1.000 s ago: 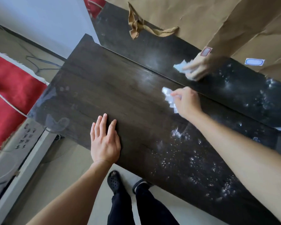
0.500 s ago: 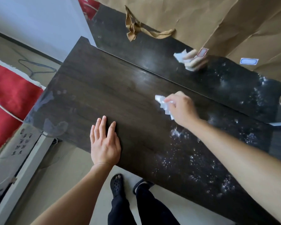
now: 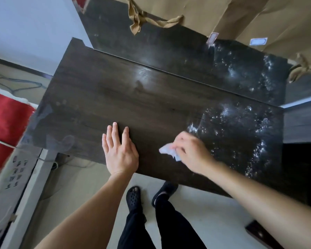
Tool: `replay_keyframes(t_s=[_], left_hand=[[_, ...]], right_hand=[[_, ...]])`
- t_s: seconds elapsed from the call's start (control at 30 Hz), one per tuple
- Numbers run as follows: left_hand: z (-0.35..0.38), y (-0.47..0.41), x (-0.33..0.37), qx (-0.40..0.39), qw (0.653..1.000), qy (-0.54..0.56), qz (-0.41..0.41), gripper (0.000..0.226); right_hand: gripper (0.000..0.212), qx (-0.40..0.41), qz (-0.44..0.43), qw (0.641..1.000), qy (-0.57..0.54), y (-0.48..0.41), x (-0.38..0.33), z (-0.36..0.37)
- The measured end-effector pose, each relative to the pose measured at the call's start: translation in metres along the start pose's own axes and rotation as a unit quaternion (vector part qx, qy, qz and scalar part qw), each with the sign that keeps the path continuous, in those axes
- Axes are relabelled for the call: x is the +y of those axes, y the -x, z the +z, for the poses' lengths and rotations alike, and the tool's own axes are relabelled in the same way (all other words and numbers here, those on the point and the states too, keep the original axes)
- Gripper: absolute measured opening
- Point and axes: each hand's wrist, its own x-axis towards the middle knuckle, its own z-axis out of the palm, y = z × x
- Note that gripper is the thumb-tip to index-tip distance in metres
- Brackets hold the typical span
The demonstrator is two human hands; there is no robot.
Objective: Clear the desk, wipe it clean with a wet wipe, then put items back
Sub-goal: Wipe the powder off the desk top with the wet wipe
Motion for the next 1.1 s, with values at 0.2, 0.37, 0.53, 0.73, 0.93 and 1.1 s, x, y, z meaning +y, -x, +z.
replay_keyframes(t_s=[0.2,0.37,0.53,0.73,0.93,1.1], left_hand=[[0.002,0.002,-0.004,-0.014,1.0,0.001,0.011,0.04],[0.003,0.004,-0.006,-0.037,0.999,0.0,0.011,0.039],[-0.001,0.003,0.0,-0.044,0.999,-0.01,-0.002,0.044],[0.003,0.027,0.033,-0.056,0.998,-0.001,0.016,0.047],[0.009,0.031,0.031,-0.029,0.999,-0.021,0.032,0.045],[0.01,0.03,0.031,-0.026,0.999,-0.023,0.032,0.045]], right_hand=[[0.011,0.125,0.061,0.989,0.049,-0.037,-0.006,0.028],[0.014,0.044,-0.015,0.998,0.035,0.101,-0.008,0.061],[0.021,0.044,0.082,0.996,-0.001,0.118,0.017,0.014],[0.026,0.238,0.209,0.948,0.024,-0.023,0.038,-0.073],[0.031,0.276,0.155,0.943,0.103,-0.117,0.072,-0.063],[0.044,0.252,0.085,0.958,0.106,-0.103,0.073,-0.034]])
